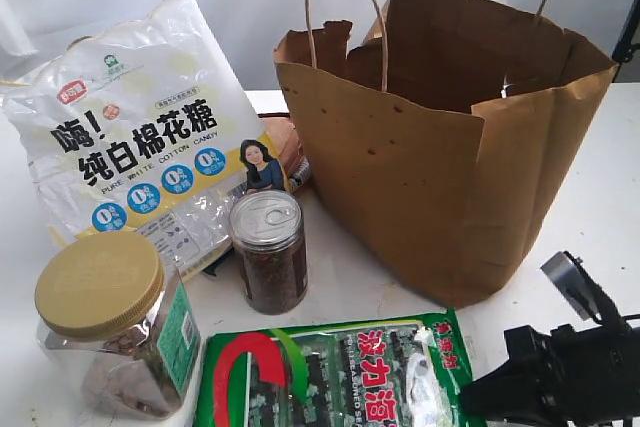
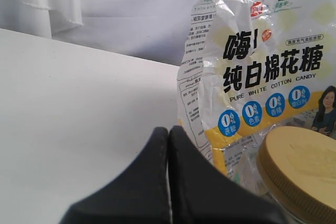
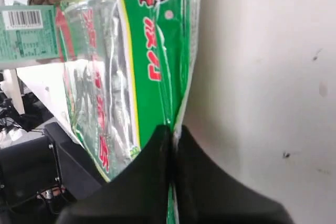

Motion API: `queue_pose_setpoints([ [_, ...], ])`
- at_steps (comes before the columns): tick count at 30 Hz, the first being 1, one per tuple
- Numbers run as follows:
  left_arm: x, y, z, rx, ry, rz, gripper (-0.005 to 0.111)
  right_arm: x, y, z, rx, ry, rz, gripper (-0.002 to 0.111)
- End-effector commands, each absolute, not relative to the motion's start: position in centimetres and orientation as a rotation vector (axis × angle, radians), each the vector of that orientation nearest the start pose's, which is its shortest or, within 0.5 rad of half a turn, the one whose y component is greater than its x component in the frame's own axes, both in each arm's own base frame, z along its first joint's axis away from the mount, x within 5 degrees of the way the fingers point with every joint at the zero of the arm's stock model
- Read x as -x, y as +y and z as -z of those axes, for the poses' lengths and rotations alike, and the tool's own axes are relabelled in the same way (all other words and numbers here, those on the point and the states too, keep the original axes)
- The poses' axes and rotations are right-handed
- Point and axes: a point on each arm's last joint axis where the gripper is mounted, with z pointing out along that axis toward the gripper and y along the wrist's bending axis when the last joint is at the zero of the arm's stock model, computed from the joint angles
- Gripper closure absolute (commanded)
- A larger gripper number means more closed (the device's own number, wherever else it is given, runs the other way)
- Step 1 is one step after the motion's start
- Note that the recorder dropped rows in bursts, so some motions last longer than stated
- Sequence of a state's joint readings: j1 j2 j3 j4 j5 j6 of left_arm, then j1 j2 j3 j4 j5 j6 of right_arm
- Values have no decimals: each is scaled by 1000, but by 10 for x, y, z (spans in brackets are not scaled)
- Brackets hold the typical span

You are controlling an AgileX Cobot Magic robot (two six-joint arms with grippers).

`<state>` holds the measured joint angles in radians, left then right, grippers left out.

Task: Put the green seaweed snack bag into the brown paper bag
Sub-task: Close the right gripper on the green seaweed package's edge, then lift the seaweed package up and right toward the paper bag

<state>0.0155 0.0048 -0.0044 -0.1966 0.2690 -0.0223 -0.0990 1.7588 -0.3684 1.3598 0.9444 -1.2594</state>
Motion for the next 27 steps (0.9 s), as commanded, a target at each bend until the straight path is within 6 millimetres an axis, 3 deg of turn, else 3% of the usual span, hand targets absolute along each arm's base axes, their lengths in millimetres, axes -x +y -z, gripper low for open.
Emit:
queue_pose_setpoints([
  [1,-55,-3,-190,161,1737,181,107,-172,54,-131,-10,2759,-1304,108],
  [7,-55,-3,-190,161,1737,181,107,-163,55,-181,36,2615,-1225,108],
  [8,-55,-3,-190,161,1737,181,107,-159,54,-199,68,2594,-1169,108],
  [15,-55,-3,-190,161,1737,181,107,-138,47,-265,217,2569,-915,108],
  [18,-55,-3,-190,161,1737,181,107,-129,46,-284,267,2553,-849,108],
  [27,-55,-3,-190,161,1737,181,107,-126,43,-309,273,2432,-740,108],
])
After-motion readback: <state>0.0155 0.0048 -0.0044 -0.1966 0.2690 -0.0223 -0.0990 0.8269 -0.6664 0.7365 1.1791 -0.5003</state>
